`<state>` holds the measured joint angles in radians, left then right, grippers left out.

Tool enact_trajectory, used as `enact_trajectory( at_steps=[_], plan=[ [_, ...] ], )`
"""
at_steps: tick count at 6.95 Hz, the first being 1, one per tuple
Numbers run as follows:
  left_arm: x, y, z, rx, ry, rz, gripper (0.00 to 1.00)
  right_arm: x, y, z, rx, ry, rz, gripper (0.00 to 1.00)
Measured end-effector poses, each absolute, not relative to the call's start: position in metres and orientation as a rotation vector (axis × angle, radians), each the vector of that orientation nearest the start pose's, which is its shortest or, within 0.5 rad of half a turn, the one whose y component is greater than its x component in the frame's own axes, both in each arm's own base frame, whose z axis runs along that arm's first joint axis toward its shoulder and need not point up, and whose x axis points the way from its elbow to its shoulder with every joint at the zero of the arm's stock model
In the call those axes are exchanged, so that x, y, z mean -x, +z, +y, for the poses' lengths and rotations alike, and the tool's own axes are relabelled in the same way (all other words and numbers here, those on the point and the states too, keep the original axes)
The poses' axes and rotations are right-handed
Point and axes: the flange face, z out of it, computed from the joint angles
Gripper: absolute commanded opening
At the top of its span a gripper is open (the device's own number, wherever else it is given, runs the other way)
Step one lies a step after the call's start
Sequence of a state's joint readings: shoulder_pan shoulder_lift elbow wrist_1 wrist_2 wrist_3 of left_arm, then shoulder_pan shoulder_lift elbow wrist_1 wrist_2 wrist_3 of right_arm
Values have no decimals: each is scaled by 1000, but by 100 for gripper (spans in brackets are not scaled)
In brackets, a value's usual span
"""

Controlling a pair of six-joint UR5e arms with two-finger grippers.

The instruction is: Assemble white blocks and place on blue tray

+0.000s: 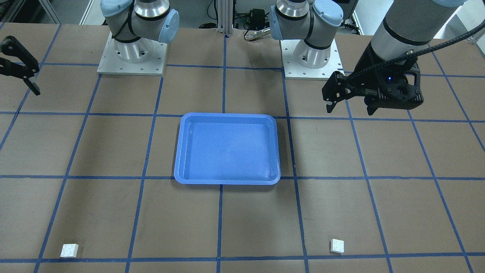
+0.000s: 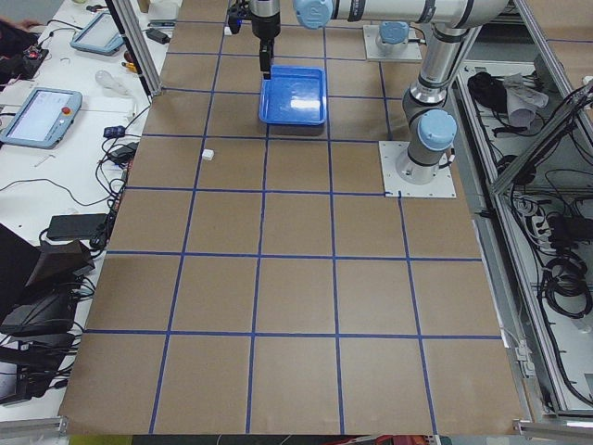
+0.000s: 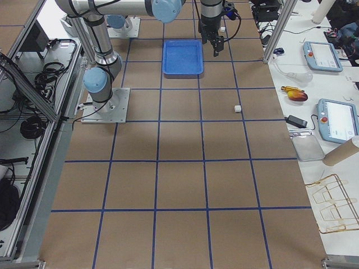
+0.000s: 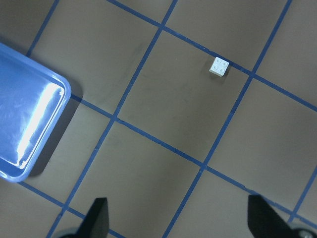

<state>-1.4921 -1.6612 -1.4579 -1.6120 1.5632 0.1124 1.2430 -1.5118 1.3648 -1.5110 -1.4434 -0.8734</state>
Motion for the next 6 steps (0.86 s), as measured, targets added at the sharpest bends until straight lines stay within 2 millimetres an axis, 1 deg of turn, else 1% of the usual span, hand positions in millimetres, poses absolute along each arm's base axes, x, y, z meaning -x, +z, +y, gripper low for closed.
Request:
enact_trajectory(
  at_steps=[1, 2, 3, 4, 5, 6],
  plan=[
    [87, 465, -564, -45, 55, 3152, 100, 48, 545, -544, 990, -216, 2885, 100],
    [83, 432, -600, -46, 47, 3154, 100, 63, 536, -550, 1122, -231, 2802, 100],
    [79, 397, -640, -52, 56, 3154, 100, 70, 527, -555, 1195, -260, 2731, 100],
    [76, 366, -677, -68, 59, 3154, 100, 71, 514, -556, 1214, -249, 2694, 100],
    [72, 332, -710, -103, 50, 3151, 100, 70, 494, -553, 1211, -199, 2677, 100],
    [69, 294, -735, -158, 45, 3145, 100, 71, 468, -548, 1227, -148, 2688, 100]
  ],
)
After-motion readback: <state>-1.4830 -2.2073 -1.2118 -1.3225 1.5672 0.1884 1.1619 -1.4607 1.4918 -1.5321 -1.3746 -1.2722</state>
